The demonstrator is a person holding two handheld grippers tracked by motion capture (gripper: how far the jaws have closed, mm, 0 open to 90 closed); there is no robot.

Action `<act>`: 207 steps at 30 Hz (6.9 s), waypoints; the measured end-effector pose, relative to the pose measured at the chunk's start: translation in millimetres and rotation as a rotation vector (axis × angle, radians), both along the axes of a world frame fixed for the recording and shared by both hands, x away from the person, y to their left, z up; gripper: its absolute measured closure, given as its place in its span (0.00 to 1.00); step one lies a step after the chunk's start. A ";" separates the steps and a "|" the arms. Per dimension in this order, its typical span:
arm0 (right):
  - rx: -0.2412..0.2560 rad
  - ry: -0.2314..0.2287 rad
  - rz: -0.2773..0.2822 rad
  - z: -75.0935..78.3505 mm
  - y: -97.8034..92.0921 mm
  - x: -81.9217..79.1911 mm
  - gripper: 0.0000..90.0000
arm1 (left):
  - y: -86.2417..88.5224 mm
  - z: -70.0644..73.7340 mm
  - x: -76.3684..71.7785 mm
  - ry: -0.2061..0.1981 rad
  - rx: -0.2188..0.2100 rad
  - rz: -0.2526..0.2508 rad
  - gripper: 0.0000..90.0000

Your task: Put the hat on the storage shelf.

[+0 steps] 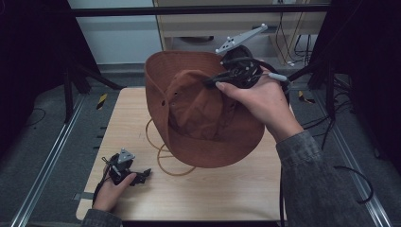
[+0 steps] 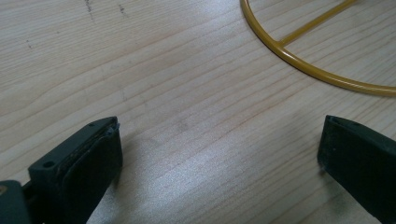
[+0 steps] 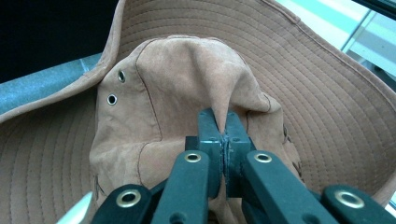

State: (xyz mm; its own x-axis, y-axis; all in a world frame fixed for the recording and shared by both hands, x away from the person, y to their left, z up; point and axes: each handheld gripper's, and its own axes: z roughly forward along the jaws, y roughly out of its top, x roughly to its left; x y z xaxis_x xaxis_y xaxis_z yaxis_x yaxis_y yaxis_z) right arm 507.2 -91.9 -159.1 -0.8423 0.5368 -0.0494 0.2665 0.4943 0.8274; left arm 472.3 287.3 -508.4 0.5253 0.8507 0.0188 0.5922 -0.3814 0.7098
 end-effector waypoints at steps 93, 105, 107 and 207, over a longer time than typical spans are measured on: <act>-0.030 0.076 0.100 -57.6 96.2 25.1 0.99 | -0.2 0.1 -0.1 0.002 -0.001 -0.001 0.00; -0.022 0.087 0.105 -65.3 97.6 26.6 0.99 | -0.2 0.0 -0.1 0.002 -0.001 0.000 0.00; -0.023 0.088 0.104 -65.6 97.6 26.7 0.99 | -0.2 0.1 -0.1 0.002 -0.001 -0.001 0.00; 0.119 0.024 -0.166 -82.2 -40.6 -0.5 0.11 | -0.5 -0.4 -0.3 -0.003 -0.003 -0.001 0.00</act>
